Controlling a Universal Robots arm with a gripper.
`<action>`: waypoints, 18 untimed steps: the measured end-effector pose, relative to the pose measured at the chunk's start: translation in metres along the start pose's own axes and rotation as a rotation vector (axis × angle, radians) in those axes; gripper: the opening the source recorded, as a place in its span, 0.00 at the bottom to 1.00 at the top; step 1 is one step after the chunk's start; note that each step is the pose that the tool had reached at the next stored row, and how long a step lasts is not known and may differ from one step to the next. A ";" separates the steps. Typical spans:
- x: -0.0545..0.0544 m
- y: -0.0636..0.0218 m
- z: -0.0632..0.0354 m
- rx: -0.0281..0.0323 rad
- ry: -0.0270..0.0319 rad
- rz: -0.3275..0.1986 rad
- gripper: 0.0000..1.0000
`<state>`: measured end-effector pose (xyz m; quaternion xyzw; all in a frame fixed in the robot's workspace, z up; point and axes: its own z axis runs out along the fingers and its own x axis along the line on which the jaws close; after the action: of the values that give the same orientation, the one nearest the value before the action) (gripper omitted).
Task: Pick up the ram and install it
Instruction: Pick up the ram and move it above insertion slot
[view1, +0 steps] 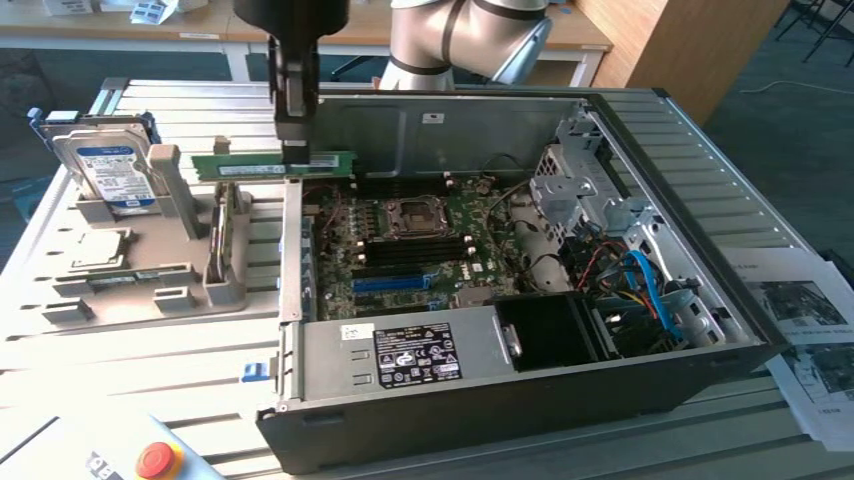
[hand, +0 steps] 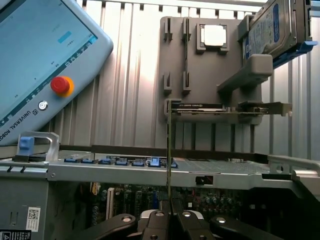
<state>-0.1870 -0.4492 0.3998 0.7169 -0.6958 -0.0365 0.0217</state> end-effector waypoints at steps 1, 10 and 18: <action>0.000 -0.0025 -0.0002 -0.0003 0.0000 0.000 0.12; 0.001 -0.0238 -0.0020 -0.0030 -0.0001 0.000 0.12; 0.002 -0.0442 -0.0037 -0.0058 -0.0002 0.000 0.12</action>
<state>-0.1426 -0.4502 0.3998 0.7168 -0.6958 -0.0386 0.0237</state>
